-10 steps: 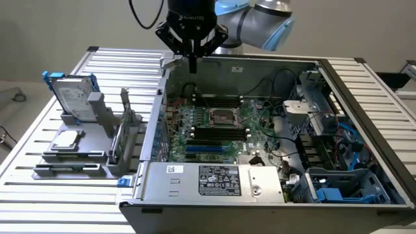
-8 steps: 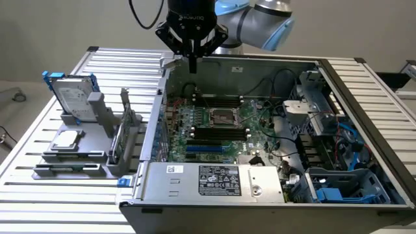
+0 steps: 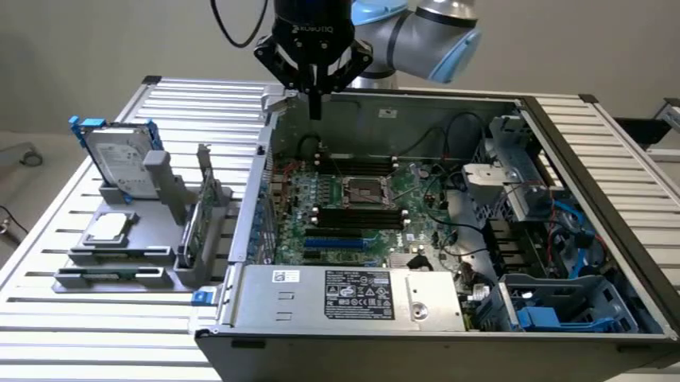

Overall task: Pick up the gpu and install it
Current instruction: 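Reach for the gpu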

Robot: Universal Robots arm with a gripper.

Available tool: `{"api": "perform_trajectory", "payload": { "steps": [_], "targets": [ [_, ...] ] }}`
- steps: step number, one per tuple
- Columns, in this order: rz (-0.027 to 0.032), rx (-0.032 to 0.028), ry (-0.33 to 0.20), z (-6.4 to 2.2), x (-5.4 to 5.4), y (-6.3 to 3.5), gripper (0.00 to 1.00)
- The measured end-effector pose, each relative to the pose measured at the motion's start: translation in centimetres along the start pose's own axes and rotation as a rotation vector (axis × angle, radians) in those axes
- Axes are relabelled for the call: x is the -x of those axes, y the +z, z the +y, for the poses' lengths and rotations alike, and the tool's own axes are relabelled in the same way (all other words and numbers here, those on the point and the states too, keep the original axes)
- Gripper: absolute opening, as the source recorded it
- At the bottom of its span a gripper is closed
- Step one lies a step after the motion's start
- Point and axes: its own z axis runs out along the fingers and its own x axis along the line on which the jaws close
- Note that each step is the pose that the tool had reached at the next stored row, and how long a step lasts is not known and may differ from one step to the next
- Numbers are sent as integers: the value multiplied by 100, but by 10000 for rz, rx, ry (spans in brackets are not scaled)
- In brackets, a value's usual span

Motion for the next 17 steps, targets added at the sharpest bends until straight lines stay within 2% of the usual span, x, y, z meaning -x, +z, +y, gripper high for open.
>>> {"api": "perform_trajectory", "payload": {
  "steps": [6,8,17],
  "targets": [
    [24,-4,2,-1,-20,-1,11],
    [54,-5,2,-8,-110,0,11],
    [64,-12,4,-38,-518,57,11]
  ]
}}
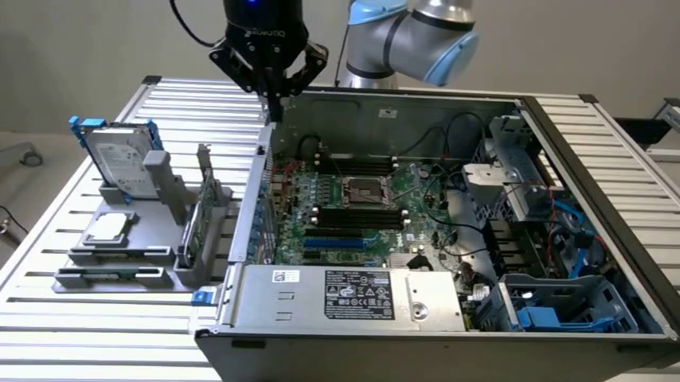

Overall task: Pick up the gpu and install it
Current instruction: 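Reach for the gpu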

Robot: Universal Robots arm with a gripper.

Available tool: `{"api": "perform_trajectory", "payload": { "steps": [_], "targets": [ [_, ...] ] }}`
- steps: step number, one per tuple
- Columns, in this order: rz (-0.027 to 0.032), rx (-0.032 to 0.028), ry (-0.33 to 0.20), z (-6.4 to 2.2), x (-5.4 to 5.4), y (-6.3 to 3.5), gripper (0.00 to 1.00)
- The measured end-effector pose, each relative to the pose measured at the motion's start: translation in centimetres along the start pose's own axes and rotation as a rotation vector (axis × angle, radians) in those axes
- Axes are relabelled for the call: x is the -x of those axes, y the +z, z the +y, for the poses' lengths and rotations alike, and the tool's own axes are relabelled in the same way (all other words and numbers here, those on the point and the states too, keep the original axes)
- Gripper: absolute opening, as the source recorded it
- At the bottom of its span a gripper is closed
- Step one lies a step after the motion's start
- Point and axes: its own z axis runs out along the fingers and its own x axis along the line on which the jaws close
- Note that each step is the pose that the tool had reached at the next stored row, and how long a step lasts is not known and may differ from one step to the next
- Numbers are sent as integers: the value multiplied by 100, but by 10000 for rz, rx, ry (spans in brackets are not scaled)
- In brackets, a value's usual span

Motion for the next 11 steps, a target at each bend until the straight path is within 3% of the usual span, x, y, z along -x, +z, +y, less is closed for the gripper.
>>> {"api": "perform_trajectory", "payload": {
  "steps": [11],
  "targets": [
    [44,-34,1,-37,-499,102,11]
  ]
}}
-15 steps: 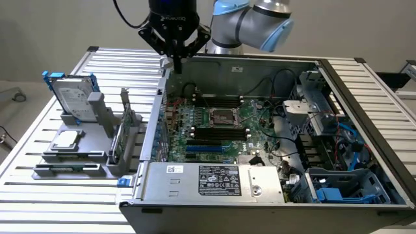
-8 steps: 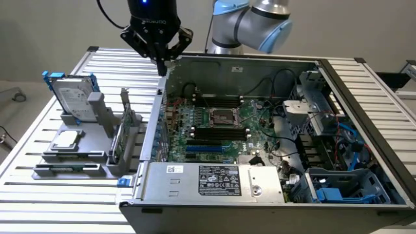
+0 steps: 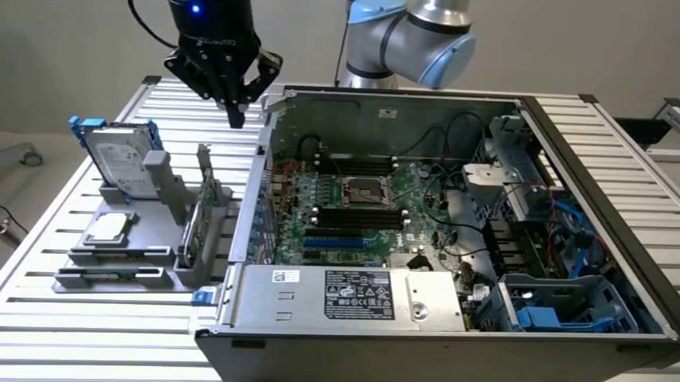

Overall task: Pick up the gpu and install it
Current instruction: 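Reach for the gpu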

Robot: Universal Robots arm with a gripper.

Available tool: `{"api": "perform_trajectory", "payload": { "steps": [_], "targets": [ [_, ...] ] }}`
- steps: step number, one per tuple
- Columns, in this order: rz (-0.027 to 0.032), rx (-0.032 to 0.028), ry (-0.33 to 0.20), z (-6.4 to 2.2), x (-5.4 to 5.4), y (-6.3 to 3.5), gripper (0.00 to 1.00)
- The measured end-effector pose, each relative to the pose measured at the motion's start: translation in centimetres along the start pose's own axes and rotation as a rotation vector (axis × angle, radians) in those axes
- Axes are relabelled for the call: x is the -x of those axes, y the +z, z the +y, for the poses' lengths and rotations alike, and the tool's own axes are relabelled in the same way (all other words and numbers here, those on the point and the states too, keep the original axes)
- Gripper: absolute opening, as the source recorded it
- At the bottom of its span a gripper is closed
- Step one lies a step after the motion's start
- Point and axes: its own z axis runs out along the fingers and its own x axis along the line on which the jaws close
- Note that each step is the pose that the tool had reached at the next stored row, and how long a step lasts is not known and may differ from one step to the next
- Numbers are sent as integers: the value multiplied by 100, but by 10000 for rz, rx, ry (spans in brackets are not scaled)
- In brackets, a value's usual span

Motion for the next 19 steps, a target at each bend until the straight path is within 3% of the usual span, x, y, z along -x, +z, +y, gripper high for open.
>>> {"api": "perform_trajectory", "payload": {
  "steps": [14,17,19],
  "targets": [
    [55,-55,-11,-49,-608,140,11],
    [136,-83,-57,-53,-647,159,11],
    [246,-111,-129,-55,-652,166,11]
  ]
}}
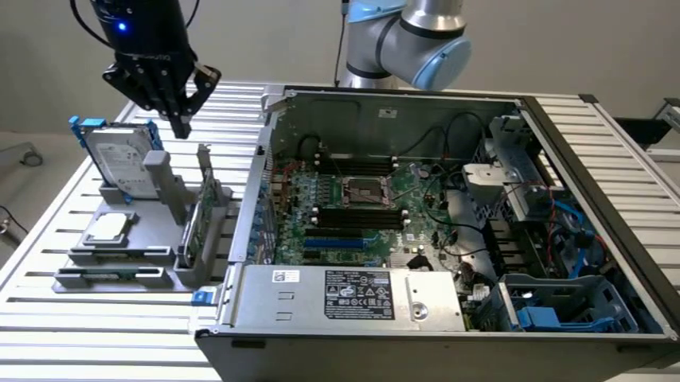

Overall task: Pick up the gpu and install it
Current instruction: 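Reach for the gpu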

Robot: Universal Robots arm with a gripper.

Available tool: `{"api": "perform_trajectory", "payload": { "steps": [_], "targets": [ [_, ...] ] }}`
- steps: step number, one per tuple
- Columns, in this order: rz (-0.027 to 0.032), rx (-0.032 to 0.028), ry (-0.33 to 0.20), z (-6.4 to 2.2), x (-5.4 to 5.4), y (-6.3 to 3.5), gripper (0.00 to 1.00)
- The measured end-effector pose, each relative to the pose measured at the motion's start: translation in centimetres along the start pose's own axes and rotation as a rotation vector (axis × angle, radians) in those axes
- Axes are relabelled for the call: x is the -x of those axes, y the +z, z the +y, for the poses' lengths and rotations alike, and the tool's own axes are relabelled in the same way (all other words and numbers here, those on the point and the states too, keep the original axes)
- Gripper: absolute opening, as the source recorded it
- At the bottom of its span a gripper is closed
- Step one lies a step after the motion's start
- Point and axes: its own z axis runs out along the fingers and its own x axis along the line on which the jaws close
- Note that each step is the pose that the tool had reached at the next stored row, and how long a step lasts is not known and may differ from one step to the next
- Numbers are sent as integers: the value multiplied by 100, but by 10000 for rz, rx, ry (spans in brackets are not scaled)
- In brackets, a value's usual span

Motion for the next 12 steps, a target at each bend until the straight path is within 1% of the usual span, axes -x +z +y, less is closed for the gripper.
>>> {"api": "perform_trajectory", "payload": {
  "steps": [3,5,6,7,12],
  "targets": [
    [165,-37,-141,-1,-1,11,11],
    [245,-92,-248,-1,-2,14,11],
    [268,-124,-322,-2,-2,15,11],
    [276,-135,-389,-3,-5,15,11],
    [277,-136,-407,-2,-8,15,11]
  ]
}}
